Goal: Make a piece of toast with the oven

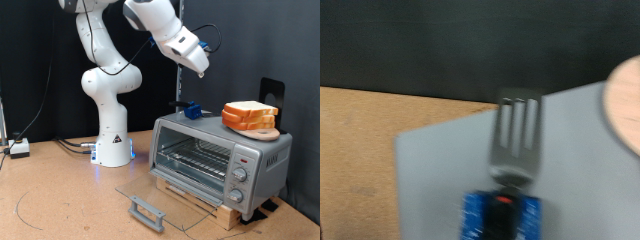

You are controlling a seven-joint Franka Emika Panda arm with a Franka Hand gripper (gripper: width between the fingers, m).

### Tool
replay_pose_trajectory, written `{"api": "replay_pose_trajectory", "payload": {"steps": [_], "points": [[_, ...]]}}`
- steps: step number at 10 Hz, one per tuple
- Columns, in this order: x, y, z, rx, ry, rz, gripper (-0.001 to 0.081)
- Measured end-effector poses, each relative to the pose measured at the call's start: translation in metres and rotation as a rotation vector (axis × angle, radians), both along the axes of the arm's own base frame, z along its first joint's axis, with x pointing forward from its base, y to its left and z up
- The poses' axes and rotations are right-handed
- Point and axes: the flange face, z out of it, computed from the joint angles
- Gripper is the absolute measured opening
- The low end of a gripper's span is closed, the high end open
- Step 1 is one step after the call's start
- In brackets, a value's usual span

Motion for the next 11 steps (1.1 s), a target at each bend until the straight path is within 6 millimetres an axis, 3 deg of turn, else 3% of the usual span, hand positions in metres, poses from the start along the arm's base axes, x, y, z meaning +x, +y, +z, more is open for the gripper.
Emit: {"api": "replay_pose_trajectory", "payload": {"steps": [3, 8, 11], "points": [[-0.004, 0.004, 0.001, -0.007, -0.041, 0.001, 0.0804], [-0.045, 0.024, -0.031, -0.076, -0.201, -0.032, 0.0804], [-0.051, 0.021, -0.046, -0.116, -0.19, -0.128, 0.0804]]}}
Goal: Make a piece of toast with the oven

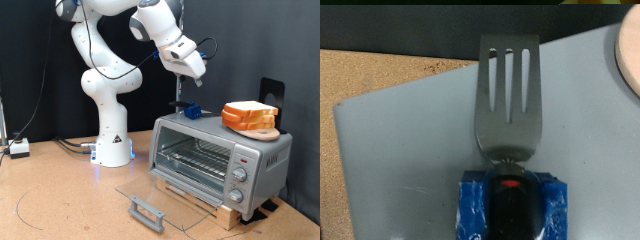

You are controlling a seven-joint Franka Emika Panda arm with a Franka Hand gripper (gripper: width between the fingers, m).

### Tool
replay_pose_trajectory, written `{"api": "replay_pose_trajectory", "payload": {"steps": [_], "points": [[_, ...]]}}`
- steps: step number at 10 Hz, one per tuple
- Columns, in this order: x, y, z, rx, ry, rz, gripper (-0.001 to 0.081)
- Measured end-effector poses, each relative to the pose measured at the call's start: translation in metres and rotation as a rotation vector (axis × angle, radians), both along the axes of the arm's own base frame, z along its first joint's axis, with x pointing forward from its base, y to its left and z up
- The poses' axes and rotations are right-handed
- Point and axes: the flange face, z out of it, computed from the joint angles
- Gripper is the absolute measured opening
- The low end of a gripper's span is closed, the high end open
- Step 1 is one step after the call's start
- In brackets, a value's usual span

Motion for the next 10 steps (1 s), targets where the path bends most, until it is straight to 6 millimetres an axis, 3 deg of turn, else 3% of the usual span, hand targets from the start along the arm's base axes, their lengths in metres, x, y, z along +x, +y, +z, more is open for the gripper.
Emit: {"api": "replay_pose_trajectory", "payload": {"steps": [5, 10], "points": [[0.007, 0.002, -0.027, -0.064, 0.054, 0.041, 0.0804], [0.014, 0.019, -0.05, -0.122, 0.046, 0.078, 0.0804]]}}
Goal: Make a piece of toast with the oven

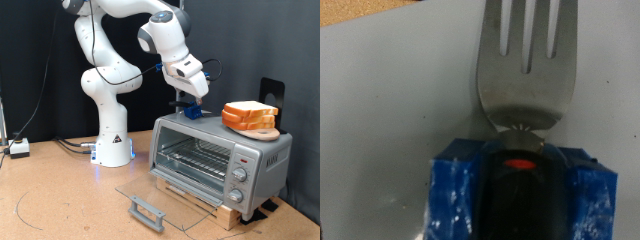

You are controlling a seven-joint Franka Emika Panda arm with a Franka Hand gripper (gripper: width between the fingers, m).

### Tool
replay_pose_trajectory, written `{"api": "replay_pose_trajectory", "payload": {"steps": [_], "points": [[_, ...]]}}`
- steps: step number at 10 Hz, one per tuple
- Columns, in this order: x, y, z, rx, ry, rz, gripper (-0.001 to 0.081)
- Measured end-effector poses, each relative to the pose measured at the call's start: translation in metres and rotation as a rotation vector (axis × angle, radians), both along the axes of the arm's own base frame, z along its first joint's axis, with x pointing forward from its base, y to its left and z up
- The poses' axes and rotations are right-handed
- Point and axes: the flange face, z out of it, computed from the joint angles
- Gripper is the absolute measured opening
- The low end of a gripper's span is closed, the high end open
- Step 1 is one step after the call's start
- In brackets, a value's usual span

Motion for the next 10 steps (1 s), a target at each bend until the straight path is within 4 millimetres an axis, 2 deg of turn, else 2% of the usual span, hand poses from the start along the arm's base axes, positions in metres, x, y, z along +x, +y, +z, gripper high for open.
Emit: {"api": "replay_pose_trajectory", "payload": {"steps": [5, 10], "points": [[0.001, 0.007, -0.016, -0.034, -0.007, 0.024, 0.0804], [0.001, 0.012, -0.023, -0.051, -0.016, 0.035, 0.0804]]}}
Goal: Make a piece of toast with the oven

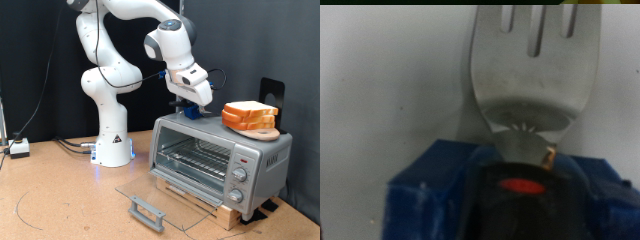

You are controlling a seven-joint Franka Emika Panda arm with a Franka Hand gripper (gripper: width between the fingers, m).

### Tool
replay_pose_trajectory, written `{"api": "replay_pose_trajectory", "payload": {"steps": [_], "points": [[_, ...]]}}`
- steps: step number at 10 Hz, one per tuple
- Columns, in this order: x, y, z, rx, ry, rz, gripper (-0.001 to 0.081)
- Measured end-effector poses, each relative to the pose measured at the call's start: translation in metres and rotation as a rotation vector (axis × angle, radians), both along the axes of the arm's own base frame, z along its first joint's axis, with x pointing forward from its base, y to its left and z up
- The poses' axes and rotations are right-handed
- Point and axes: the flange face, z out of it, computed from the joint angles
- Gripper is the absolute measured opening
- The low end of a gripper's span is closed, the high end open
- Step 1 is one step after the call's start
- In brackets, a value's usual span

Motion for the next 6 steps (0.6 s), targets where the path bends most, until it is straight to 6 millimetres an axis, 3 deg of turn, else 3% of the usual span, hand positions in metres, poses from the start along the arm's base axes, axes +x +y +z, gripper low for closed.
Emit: {"api": "replay_pose_trajectory", "payload": {"steps": [6], "points": [[0.0018, 0.0009, -0.006, -0.007, 0.001, 0.013, 0.0804]]}}
